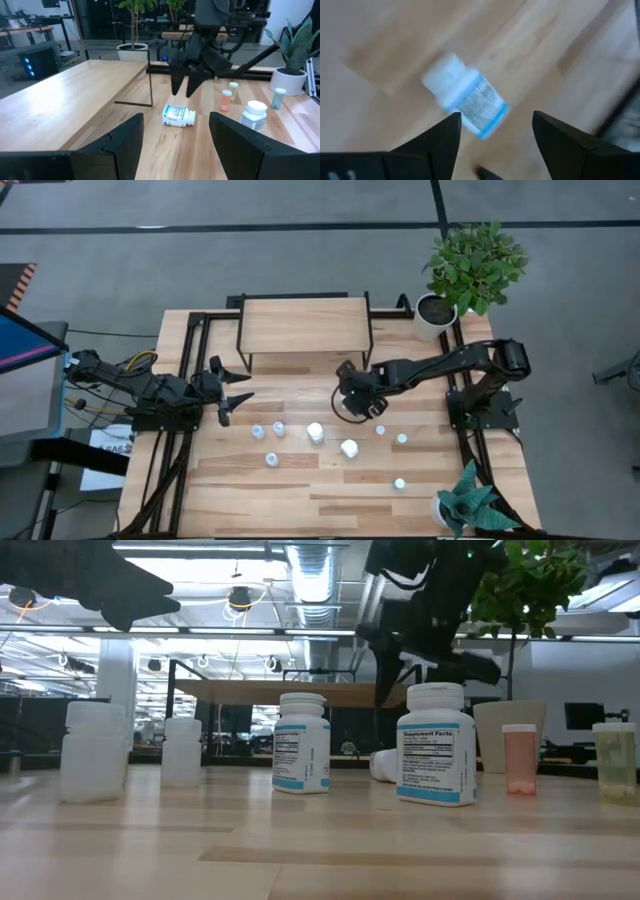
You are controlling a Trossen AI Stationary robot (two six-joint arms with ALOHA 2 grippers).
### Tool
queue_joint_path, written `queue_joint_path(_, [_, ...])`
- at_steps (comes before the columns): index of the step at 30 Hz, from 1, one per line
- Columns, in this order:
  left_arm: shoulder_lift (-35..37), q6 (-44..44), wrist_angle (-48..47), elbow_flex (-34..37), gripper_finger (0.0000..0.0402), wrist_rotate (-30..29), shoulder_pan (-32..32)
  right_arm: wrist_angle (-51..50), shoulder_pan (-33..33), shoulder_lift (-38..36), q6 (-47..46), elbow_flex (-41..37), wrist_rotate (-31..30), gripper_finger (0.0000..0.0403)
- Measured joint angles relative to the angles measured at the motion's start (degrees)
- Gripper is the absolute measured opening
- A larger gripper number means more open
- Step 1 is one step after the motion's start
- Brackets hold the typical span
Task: Pick and place medicine bottles onto shelf by color
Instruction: Put the top white pill bottle on the shelf
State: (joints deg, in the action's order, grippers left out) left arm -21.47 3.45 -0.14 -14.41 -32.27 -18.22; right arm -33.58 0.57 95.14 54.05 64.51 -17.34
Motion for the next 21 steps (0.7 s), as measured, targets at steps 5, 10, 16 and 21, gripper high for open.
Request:
queue_joint_path(5, [-0.02, -0.66, -0.17, 0.02, 0.0215, -0.01, 0.0, -0.66, 0.1, 2.15, 4.39, -0.09, -0.71, 0.027])
queue_joint_path(10, [-0.04, -0.69, -0.39, 0.04, 0.0215, -0.04, 0.0, -1.23, 0.61, 6.09, 8.12, 0.03, -2.11, 0.027])
queue_joint_path(16, [-0.26, -0.69, -1.07, 0.07, 0.0214, 0.0, 0.0, 2.83, 2.22, 10.33, 10.91, 0.11, -11.26, 0.027])
queue_joint_path(21, [-0.66, -0.69, -1.41, 0.07, 0.0214, 0.0, 0.0, 3.04, 3.62, 12.93, 10.92, 0.97, -13.72, 0.027])
